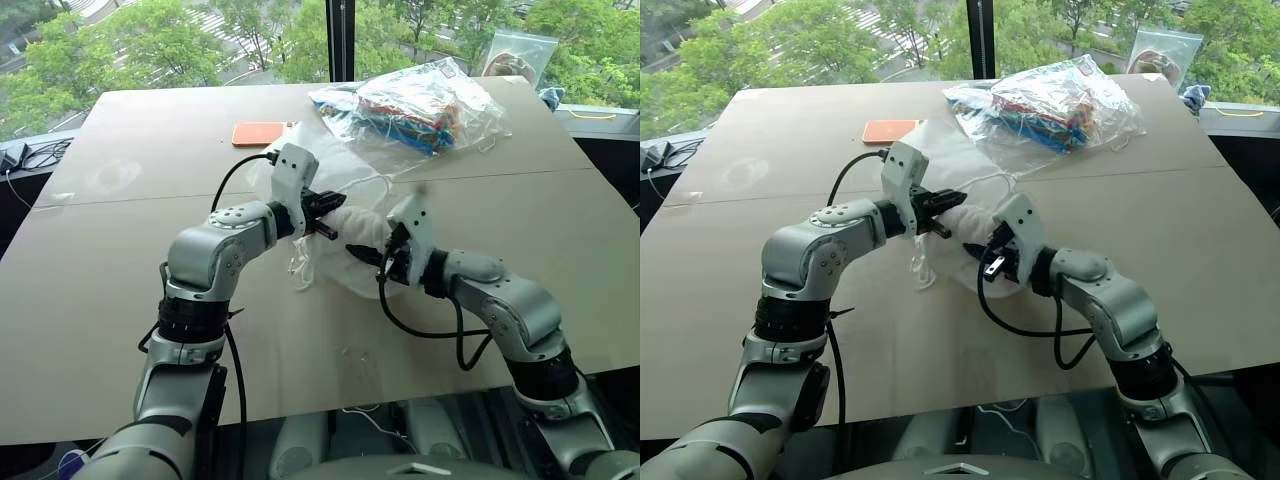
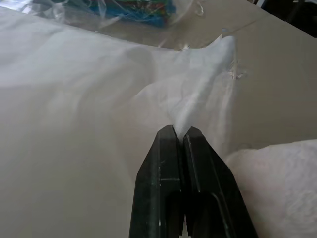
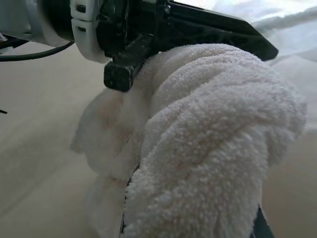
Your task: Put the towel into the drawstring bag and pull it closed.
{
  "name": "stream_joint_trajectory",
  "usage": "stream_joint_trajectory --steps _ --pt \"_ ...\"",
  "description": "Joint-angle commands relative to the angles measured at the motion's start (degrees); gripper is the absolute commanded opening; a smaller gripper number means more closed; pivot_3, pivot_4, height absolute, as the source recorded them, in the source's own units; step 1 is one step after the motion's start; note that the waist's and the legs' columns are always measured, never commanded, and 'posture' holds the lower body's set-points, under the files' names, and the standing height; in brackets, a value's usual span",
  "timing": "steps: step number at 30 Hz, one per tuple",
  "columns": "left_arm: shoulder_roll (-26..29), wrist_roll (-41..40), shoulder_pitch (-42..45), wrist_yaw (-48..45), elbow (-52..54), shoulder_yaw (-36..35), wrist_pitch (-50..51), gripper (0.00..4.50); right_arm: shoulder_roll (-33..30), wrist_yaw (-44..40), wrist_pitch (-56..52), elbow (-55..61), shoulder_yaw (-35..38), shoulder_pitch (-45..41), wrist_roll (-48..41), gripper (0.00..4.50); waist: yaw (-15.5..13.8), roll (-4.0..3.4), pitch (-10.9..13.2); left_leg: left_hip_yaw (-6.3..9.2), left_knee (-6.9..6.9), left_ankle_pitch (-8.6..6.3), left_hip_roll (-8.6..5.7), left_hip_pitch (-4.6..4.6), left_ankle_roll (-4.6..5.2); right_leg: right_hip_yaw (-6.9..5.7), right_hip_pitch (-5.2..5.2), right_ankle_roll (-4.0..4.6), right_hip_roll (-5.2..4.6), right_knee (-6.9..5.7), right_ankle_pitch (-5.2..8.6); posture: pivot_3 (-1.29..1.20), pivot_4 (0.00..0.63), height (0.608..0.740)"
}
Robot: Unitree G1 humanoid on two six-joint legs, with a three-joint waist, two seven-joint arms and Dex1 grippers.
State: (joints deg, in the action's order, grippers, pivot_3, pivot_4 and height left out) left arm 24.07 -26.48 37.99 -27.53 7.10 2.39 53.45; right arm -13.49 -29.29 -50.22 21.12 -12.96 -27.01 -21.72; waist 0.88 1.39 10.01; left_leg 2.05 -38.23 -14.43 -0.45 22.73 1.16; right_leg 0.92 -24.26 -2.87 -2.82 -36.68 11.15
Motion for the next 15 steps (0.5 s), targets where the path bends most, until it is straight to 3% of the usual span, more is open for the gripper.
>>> stream_joint_trajectory --steps 1,6,11,15 --pt "1.27 -0.83 0.55 -3.35 2.33 -0.23 -1.44 0.0 2.48 4.03 1.54 -4.92 1.37 -4.6 2.28 0.05 0.09 0.0 0.0 0.0 0.0 0.0 0.0 0.0 0.0 0.0 0.0 0.0 0.0 0.0 0.0 0.0 0.15 0.74" --pt "3.63 -0.93 -1.7 -6.23 4.5 0.06 -1.33 0.0 5.94 8.38 2.99 -13.5 3.05 -7.01 4.82 0.05 0.1 -0.01 0.0 -0.01 0.05 0.0 0.02 0.0 0.0 0.0 -0.06 0.01 0.03 -0.04 0.0 0.0 0.15 0.74" --pt "5.81 -0.17 -5.09 -7.72 7.41 0.24 -2.35 0.0 12.69 11.84 4.3 -20.69 12.81 -7.21 -0.53 0.05 0.17 -0.01 0.0 -0.04 0.05 0.0 0.0 0.11 0.0 0.04 -0.12 0.0 0.0 -0.01 0.0 0.0 0.15 0.74" --pt "5.25 -1.12 -5.06 -6.77 8.94 -0.45 -1.01 0.0 11.44 8.99 7.02 -21.64 9.53 -6.52 1.7 0.05 -0.03 -0.03 0.02 -0.04 0.08 0.0 0.01 0.12 0.0 0.03 -0.17 0.0 -0.01 -0.02 0.0 0.0 0.15 0.74"
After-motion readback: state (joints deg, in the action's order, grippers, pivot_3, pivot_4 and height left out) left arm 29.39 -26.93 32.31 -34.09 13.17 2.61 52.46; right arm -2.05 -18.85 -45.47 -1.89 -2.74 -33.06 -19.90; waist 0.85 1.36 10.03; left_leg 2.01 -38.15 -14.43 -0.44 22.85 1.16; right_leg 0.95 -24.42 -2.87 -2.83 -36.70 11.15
